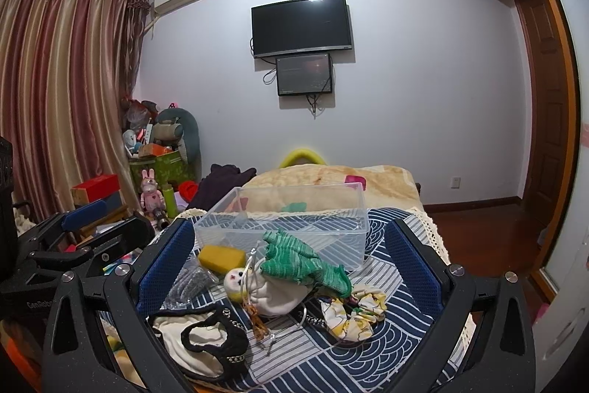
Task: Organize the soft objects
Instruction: 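Grasp the bagged steel-wool scrubber with the left tool while the right tool grasps the green glove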
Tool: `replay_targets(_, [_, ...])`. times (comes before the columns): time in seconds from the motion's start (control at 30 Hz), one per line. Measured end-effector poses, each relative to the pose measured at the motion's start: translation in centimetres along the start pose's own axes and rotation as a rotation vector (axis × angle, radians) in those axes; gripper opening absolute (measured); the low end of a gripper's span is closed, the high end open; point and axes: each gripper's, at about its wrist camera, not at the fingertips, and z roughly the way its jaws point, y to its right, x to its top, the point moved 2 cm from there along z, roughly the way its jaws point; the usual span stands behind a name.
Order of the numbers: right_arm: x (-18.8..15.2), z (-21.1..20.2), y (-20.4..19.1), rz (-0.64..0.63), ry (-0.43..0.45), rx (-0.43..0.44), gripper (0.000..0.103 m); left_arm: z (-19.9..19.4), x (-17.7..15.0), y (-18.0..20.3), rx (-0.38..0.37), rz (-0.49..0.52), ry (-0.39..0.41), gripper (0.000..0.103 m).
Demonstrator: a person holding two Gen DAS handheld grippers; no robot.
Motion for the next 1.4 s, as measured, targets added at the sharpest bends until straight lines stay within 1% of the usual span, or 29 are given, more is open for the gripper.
replay_targets(0.17, [0.0, 0.0, 0.0, 0.0, 0.0, 0.001, 0.103, 0.3, 0.0, 0.1, -0.011, -0.003, -0.008, 0.103])
replay_targets(0.27, [-0.3, 0.3, -0.1, 0.0, -0.003, -0.003, 0.103, 0.6, -0.1, 0.1, -0.028, -0.005, -0.024, 0.103])
replay_targets(0.4, [-0.6, 0.8, 0.1, 0.004, -0.008, -0.004, 0.103, 1.2, -0.5, -0.4, -0.032, -0.009, -0.041, 0.103])
replay_targets(0.43, [-0.7, 0.9, 0.1, 0.005, -0.012, -0.003, 0.102, 1.3, -0.6, -0.6, -0.036, -0.015, -0.046, 0.101])
replay_targets(0.47, [-0.8, 1.1, 0.2, 0.006, -0.016, -0.003, 0.101, 1.7, -0.8, -0.9, -0.042, -0.025, -0.057, 0.092])
replay_targets(0.53, [-1.0, 1.4, 0.4, 0.012, -0.031, 0.001, 0.094, 2.3, -1.0, -1.4, -0.044, -0.033, -0.085, 0.08])
replay_targets(0.57, [-1.1, 1.7, 0.6, 0.017, -0.043, 0.004, 0.091, 2.8, -1.3, -1.7, -0.037, -0.036, -0.106, 0.078])
replay_targets(0.73, [-1.9, 3.1, 1.5, 0.05, -0.1, 0.012, 0.077, 4.4, -2.5, -3.5, 0.013, -0.048, -0.158, 0.07])
replay_targets(0.83, [-2.4, 4.0, 1.8, 0.058, -0.132, 0.007, 0.073, 5.6, -3.4, -4.7, 0.031, -0.066, -0.199, 0.07])
replay_targets(0.93, [-2.7, 4.9, 1.9, 0.066, -0.162, 0.018, 0.072, 6.8, -4.5, -5.6, 0.036, -0.072, -0.24, 0.07])
replay_targets(1.0, [-2.9, 5.5, 1.9, 0.07, -0.181, 0.025, 0.072, 7.6, -5.4, -6.0, 0.026, -0.066, -0.275, 0.07])
replay_targets(1.13, [-3.1, 6.6, 1.8, 0.089, -0.207, 0.052, 0.072, 8.9, -6.7, -6.7, 0.035, -0.067, -0.324, 0.07])
replay_targets(1.27, [-3.7, 8.1, 1.5, 0.065, -0.248, 0.026, 0.072, 10.0, -7.8, -7.3, 0.038, -0.086, -0.372, 0.07])
replay_targets(1.4, [-4.6, 9.6, 2.3, 0.086, -0.3, 0.016, 0.072, 11.3, -9.1, -8.0, 0.038, -0.118, -0.421, 0.07])
